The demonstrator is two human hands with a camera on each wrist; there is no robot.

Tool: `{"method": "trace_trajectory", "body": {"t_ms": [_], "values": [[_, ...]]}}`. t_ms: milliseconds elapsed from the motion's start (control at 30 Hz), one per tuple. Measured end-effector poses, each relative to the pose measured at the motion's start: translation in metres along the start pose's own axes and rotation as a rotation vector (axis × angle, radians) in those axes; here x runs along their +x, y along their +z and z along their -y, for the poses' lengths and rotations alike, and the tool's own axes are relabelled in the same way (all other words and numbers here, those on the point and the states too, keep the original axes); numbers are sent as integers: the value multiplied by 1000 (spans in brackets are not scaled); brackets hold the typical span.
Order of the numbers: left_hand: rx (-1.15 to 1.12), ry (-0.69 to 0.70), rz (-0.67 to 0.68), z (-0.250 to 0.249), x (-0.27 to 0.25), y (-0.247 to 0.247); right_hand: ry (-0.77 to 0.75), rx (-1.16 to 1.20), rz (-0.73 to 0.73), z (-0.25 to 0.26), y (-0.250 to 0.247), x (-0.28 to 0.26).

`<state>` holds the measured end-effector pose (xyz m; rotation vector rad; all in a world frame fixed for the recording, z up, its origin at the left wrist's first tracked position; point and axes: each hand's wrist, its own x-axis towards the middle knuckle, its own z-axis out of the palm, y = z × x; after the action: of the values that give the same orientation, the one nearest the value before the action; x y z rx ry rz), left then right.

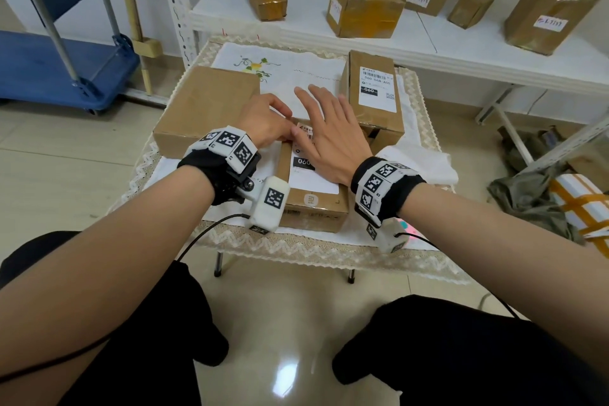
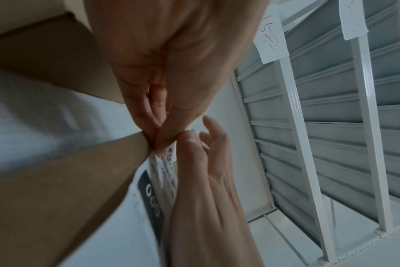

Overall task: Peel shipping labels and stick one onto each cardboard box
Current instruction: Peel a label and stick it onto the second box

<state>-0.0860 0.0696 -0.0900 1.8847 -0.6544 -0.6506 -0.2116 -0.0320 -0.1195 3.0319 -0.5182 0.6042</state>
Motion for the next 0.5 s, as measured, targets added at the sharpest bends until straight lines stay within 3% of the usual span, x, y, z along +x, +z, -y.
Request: {"method": "trace_trajectory", "body": {"t_ms": [400,500], "values": [[-11,17,51,2,-1,-4,-74,-14,44,16,-10,-21],[-39,11,43,2,-1,-4,-22,9,13,10,-9,-11]]}}
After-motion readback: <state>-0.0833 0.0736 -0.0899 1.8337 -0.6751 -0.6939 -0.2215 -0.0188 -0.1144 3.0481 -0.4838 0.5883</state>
